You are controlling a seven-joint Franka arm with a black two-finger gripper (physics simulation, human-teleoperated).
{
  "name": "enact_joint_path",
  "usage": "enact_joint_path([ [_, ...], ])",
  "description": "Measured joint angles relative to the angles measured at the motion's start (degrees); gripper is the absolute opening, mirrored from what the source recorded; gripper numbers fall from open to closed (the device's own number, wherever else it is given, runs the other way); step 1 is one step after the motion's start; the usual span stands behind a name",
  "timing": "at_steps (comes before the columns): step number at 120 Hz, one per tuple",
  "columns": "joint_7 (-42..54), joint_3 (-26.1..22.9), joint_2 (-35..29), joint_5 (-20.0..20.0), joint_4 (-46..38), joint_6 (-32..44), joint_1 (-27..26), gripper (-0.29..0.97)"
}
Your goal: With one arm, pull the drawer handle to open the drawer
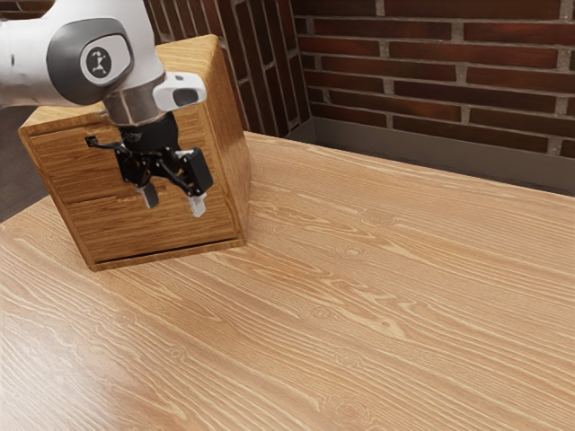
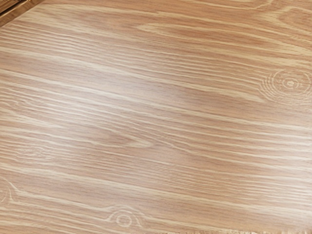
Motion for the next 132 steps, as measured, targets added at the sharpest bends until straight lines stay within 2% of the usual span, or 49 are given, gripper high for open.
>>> enact_joint_path([
  [18,0.49,0.13,-0.12,-0.14,0.12,-0.4,-0.15,0.68],
  [28,0.76,-0.1,-7.56,-0.67,2.79,-0.81,-0.88,0.68],
  [34,0.98,0.01,-9.67,-0.43,3.33,-0.93,-0.78,0.68],
  [40,2.54,-0.17,-10.37,1.89,3.49,-0.54,-0.08,0.68],
  [56,12.29,0.32,-8.3,6.82,2.23,4.84,2.99,0.68],
  [82,26.67,0.65,-5.9,8.62,1.81,11.61,8.15,0.68],
  [103,35.12,2.51,-9.71,10.83,-10.0,20.46,6.59,0.68],
  [132,44.69,3.9,-10.73,11.99,-12.95,28.84,5.15,0.68],
])
